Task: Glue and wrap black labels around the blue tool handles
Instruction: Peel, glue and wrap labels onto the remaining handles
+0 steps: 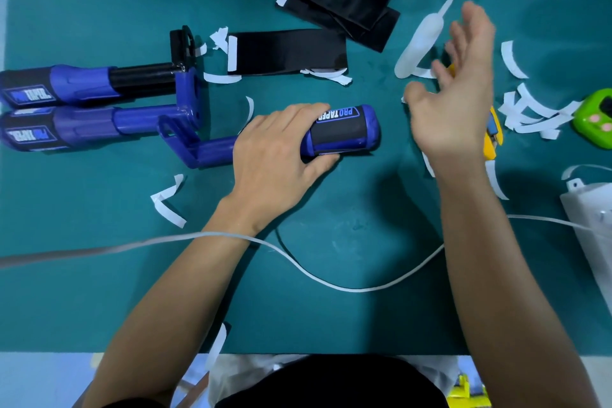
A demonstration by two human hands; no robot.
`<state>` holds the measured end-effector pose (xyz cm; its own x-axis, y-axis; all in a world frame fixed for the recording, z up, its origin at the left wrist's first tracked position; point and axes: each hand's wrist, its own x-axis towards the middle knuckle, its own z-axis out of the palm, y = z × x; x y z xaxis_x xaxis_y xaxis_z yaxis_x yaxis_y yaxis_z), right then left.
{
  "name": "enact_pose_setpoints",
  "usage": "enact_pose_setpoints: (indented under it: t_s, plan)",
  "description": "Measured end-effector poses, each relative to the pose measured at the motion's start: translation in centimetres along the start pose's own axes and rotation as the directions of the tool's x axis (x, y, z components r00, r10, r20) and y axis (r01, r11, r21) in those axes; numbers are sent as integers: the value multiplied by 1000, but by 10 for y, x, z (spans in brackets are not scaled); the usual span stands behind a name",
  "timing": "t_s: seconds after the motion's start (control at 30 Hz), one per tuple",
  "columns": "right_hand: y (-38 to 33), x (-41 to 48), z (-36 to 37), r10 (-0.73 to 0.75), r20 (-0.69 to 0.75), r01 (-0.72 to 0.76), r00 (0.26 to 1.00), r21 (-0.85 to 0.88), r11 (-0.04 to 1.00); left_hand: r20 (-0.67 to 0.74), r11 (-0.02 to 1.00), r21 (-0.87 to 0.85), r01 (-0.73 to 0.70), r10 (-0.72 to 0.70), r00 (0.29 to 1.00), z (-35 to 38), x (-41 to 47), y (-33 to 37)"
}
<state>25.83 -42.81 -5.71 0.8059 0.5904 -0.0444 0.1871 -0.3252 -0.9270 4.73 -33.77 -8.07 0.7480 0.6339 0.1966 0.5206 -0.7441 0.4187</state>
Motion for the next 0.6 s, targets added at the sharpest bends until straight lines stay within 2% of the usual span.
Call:
enact_pose_setpoints:
  t_s: [0.1, 0.23, 0.33, 0.47, 0.53, 0.6]
  plan:
    - [0, 10, 9, 15, 94, -12, 995, -34, 999, 2, 1000, -4, -2, 2, 1000, 0, 0, 0]
    - [2, 11, 16, -21, 77, 27, 997, -84, 996, -9, 1000, -19, 6, -6, 1000, 0, 0, 0]
    - [3, -1, 9, -100, 43, 102, 994, -36, 994, -11, 1000, -20, 8, -8, 1000, 0, 0, 1]
    - [3, -22, -3, -245, -34, 247, 969, 121, 961, -9, 1000, -16, -5, 5, 1000, 1, 1, -1]
    - [6, -28, -8, -224, 10, 218, 974, 200, 955, -6, 1000, -10, -13, 13, 1000, 2, 1, -2]
    - [6, -29, -12, -118, 100, 83, 988, 303, 950, -4, 1000, -10, -21, 21, 1000, 2, 1, -2]
